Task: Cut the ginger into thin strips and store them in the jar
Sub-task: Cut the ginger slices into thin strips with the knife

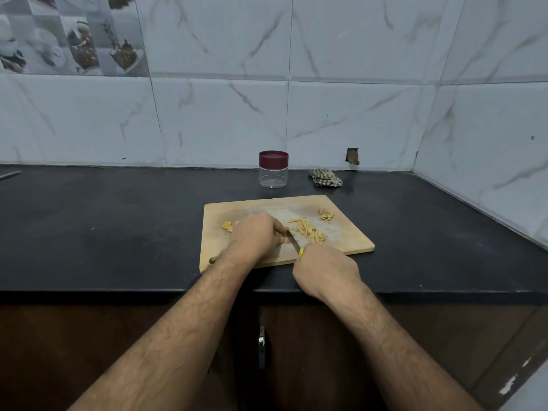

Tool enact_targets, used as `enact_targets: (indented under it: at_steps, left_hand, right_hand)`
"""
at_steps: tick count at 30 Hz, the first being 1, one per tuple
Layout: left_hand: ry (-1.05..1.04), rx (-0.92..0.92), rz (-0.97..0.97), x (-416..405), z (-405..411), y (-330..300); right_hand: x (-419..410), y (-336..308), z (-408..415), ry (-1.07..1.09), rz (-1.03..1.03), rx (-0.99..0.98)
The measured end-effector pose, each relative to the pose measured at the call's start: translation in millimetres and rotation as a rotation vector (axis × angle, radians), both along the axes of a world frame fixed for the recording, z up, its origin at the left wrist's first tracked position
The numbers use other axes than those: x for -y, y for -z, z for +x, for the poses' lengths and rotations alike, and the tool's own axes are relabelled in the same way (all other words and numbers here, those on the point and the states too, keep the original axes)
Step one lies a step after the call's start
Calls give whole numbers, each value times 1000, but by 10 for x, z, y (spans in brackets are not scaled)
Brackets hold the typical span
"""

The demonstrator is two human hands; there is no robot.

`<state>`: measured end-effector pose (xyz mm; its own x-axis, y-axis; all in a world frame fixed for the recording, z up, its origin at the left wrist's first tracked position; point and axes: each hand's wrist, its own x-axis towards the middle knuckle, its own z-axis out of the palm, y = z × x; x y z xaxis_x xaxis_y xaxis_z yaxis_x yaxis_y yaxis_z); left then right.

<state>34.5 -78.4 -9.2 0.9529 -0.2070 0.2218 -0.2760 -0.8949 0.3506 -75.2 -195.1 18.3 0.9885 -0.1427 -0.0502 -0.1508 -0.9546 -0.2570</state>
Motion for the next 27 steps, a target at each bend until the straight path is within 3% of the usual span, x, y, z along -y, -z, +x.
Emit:
enact_targets:
  at_steps: [27]
  left_hand:
    - [-33,141,-26,-10,-153,121]
  right_hand:
    - [-190,-5,-26,35,-21,-91]
